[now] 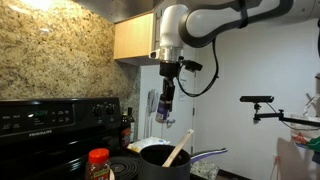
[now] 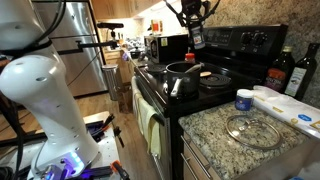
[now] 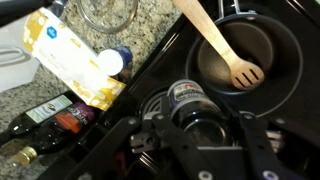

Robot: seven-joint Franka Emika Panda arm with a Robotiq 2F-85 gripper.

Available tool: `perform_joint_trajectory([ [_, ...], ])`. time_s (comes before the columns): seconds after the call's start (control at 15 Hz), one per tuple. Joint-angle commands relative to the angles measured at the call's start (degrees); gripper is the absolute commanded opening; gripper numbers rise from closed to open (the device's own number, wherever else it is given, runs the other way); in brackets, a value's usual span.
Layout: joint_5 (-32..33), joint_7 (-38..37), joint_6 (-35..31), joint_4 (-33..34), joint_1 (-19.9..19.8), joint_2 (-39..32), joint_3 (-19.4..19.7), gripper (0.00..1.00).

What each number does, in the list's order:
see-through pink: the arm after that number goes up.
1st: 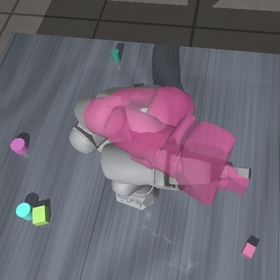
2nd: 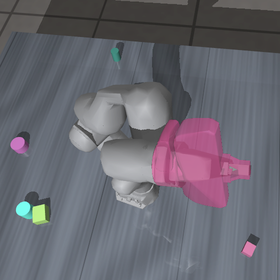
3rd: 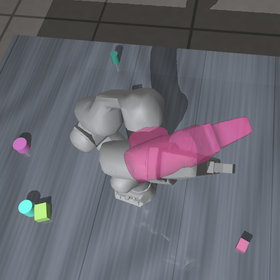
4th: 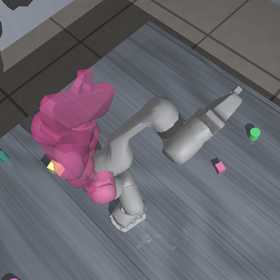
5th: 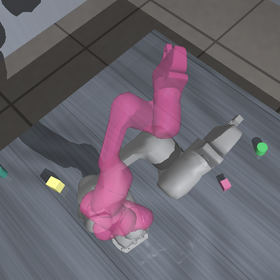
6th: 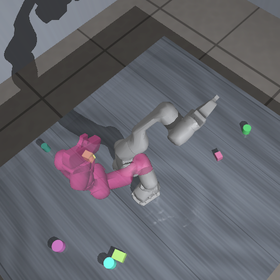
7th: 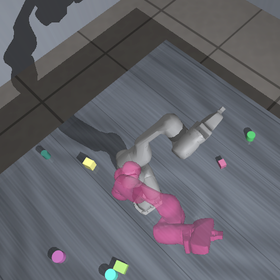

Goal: Move the small bottle to the left side of the stove

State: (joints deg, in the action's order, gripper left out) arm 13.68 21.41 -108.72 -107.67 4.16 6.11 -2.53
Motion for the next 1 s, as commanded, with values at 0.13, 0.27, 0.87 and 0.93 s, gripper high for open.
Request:
perform_joint_trajectory([
  [0.13, -0.16, 1.38, 0.76, 0.92, 0.54, -0.65, -0.64, 0.49],
  [0.27, -0.16, 1.81, 0.76, 0.92, 0.45, -0.7, -0.51, 0.49],
  [0.87, -3.35, -4.45, 7.61, 1.35, 3.04, -0.43, -3.82, 0.24],
  [0.93, -2.88, -5.73, 7.83, 1.4, 3.72, -0.47, -4.7, 0.24],
])
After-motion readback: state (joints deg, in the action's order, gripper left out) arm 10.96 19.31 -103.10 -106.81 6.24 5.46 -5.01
